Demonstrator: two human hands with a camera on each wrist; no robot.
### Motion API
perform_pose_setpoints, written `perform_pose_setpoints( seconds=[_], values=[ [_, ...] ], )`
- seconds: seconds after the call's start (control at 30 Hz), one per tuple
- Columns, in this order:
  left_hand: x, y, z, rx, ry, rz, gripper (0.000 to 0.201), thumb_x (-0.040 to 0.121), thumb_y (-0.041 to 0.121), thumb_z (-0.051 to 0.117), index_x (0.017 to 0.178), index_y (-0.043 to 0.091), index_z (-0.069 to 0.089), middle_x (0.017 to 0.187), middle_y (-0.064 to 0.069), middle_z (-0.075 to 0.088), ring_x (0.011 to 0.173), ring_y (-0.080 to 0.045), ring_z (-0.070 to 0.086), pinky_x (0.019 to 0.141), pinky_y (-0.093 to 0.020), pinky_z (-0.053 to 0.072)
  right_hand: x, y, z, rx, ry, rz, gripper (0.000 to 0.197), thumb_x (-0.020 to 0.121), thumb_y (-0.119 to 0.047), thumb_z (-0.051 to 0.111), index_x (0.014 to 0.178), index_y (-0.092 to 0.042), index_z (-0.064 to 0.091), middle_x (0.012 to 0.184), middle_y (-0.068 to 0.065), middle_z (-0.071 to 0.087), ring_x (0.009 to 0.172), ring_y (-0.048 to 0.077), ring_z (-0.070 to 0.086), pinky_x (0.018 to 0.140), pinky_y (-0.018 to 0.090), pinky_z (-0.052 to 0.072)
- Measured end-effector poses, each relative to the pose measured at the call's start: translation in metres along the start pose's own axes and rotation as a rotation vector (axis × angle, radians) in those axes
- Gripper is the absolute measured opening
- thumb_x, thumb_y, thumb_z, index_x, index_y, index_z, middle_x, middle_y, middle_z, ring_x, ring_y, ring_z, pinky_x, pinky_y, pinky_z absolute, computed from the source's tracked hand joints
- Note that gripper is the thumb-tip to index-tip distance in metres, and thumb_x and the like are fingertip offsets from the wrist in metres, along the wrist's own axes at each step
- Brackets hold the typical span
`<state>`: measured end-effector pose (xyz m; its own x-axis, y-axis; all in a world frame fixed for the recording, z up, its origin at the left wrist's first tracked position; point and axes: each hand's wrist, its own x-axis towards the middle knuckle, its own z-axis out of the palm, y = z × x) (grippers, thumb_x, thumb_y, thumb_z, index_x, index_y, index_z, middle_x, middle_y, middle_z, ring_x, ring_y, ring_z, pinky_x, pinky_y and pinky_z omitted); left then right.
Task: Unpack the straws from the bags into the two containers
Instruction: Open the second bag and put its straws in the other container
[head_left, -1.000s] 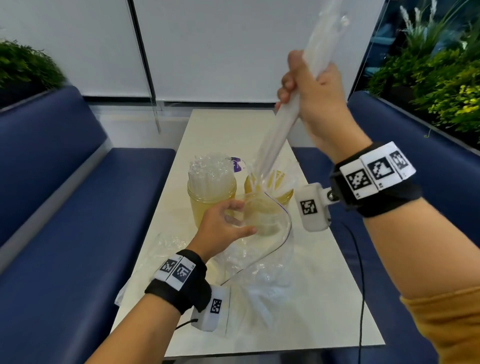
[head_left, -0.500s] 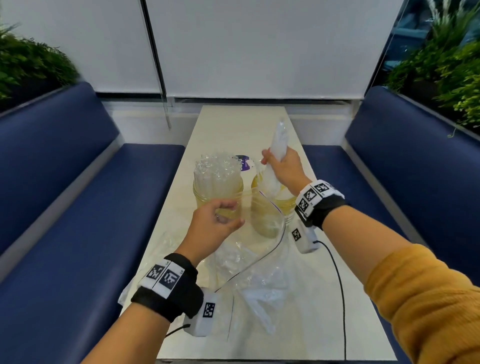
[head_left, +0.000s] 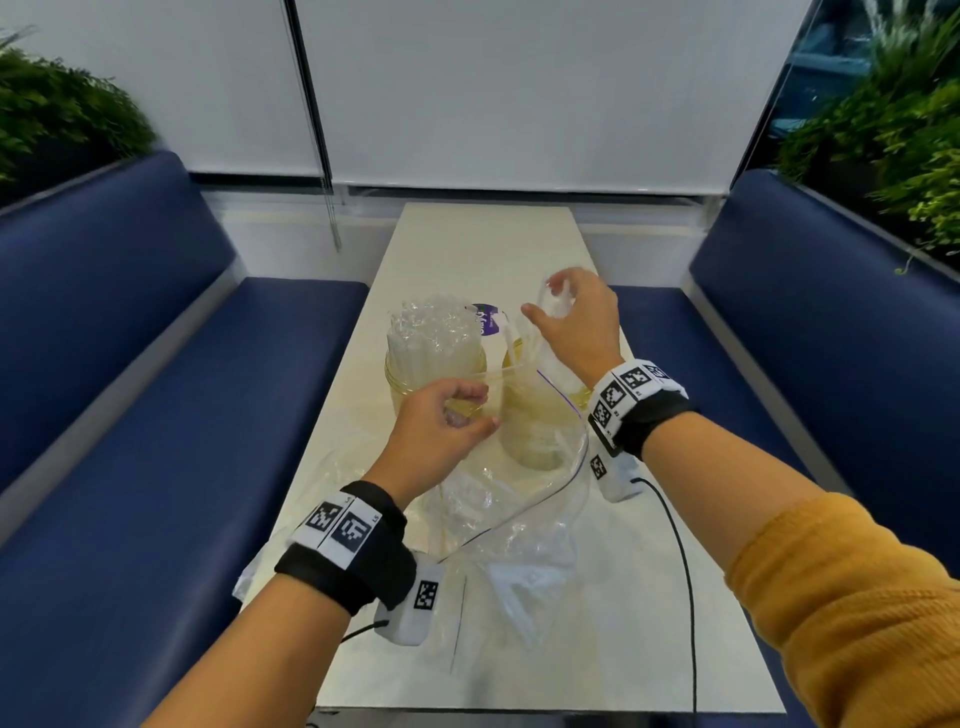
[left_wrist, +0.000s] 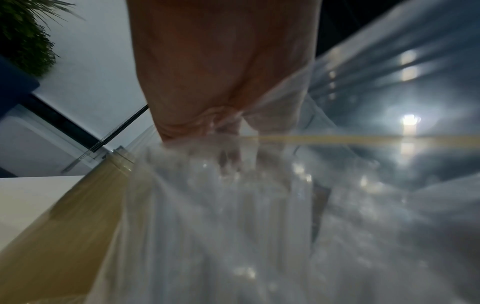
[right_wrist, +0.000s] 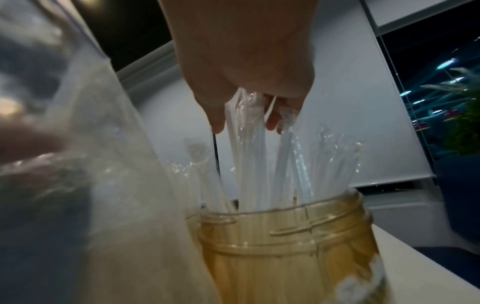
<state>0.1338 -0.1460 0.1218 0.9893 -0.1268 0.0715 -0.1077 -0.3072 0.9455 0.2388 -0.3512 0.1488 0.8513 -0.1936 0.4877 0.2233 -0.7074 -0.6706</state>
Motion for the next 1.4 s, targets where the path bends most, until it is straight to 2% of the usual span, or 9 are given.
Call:
perform_pose_setpoints(
  seconds=[0.2,0.4,0.5,0.63,0.73,0.83,0.93,1.17,1.4],
  values=[
    [0.002,0.001,0.0,0.019,-0.003,-0.008,0.035,0.085,0.024,0.08,0.119,0.017,0.07,0.111,0.012,0.069,0.068,-0.008,0.058,0.078,-0.044,0.063,0.006,-0.006,-0.002,0.03,0.13,-0.054,0.059,0.095,-0.056,0.053,0.139,-0.018,0.049,0.144,0.0,0.049,0.136,0.015,0.039,0.107,0.026,0.033],
    [0.002,0.005,0.001,0.027,-0.017,-0.023,0.029,0.091,0.014,0.071,0.119,0.019,0.07,0.113,0.014,0.069,0.086,-0.031,0.068,0.08,-0.047,0.062,0.002,0.004,-0.004,-0.489,-0.625,-0.197,0.046,0.109,-0.031,0.028,0.147,-0.008,0.041,0.141,0.017,0.053,0.132,0.036,0.047,0.115,0.042,0.024],
    [0.001,0.008,0.003,-0.007,-0.029,-0.041,0.032,0.09,0.005,0.067,0.119,0.018,0.07,0.115,0.012,0.069,0.094,-0.036,0.068,0.078,-0.052,0.061,0.001,-0.005,-0.018,-0.317,-0.407,-0.203,0.046,0.107,-0.035,0.038,0.144,-0.011,0.05,0.143,0.012,0.054,0.135,0.03,0.045,0.116,0.042,0.024],
    [0.001,0.015,0.008,-0.051,-0.07,-0.047,0.037,0.093,-0.003,0.05,0.123,0.013,0.065,0.127,0.0,0.064,0.091,-0.019,0.072,0.074,-0.047,0.063,-0.007,-0.054,-0.054,-0.173,-0.19,-0.204,0.034,0.101,-0.04,0.049,0.096,-0.016,0.073,0.094,0.0,0.072,0.085,0.019,0.066,0.085,0.041,0.055],
    [0.003,0.018,0.012,-0.085,-0.101,-0.026,0.04,0.094,-0.005,0.039,0.122,0.011,0.063,0.138,-0.005,0.058,0.095,-0.024,0.073,0.06,-0.031,0.059,-0.032,-0.097,-0.082,-0.171,-0.464,-0.239,0.032,0.096,-0.031,0.056,0.079,-0.011,0.074,0.07,0.004,0.073,0.063,0.023,0.068,0.068,0.041,0.06],
    [0.005,0.02,0.013,-0.125,-0.141,-0.024,0.044,0.092,-0.001,0.035,0.125,0.009,0.062,0.14,-0.009,0.057,0.098,-0.029,0.071,0.06,-0.028,0.056,-0.057,-0.106,-0.09,-0.485,-0.917,-0.257,0.019,0.089,-0.02,0.066,0.105,-0.017,0.076,0.097,0.001,0.075,0.086,0.016,0.071,0.082,0.034,0.06],
    [0.003,0.019,0.012,-0.143,-0.163,-0.015,0.052,0.083,0.01,0.037,0.128,0.018,0.063,0.131,-0.011,0.064,0.098,-0.026,0.069,0.069,-0.034,0.054,-0.082,-0.092,-0.081,-0.682,-1.151,-0.253,0.065,0.083,-0.015,0.077,0.141,-0.024,0.052,0.133,-0.005,0.058,0.12,0.015,0.056,0.102,0.032,0.048],
    [0.0,0.013,0.015,-0.254,-0.157,-0.069,0.054,0.092,-0.005,0.031,0.131,0.015,0.062,0.141,0.002,0.057,0.108,-0.027,0.069,0.091,-0.049,0.056,-0.118,-0.059,-0.049,-0.518,-1.21,-0.199,0.077,0.079,-0.033,0.083,0.144,-0.022,0.043,0.13,0.0,0.057,0.118,0.022,0.056,0.099,0.031,0.046],
    [-0.003,0.011,0.01,-0.313,-0.163,-0.118,0.05,0.096,-0.004,0.03,0.132,0.014,0.061,0.138,0.001,0.057,0.102,-0.021,0.07,0.065,-0.033,0.056,-0.127,-0.057,-0.044,-0.42,-1.219,-0.142,0.063,0.1,-0.033,0.058,0.155,-0.021,0.029,0.148,0.006,0.045,0.127,0.023,0.049,0.1,0.027,0.036]
  ],
)
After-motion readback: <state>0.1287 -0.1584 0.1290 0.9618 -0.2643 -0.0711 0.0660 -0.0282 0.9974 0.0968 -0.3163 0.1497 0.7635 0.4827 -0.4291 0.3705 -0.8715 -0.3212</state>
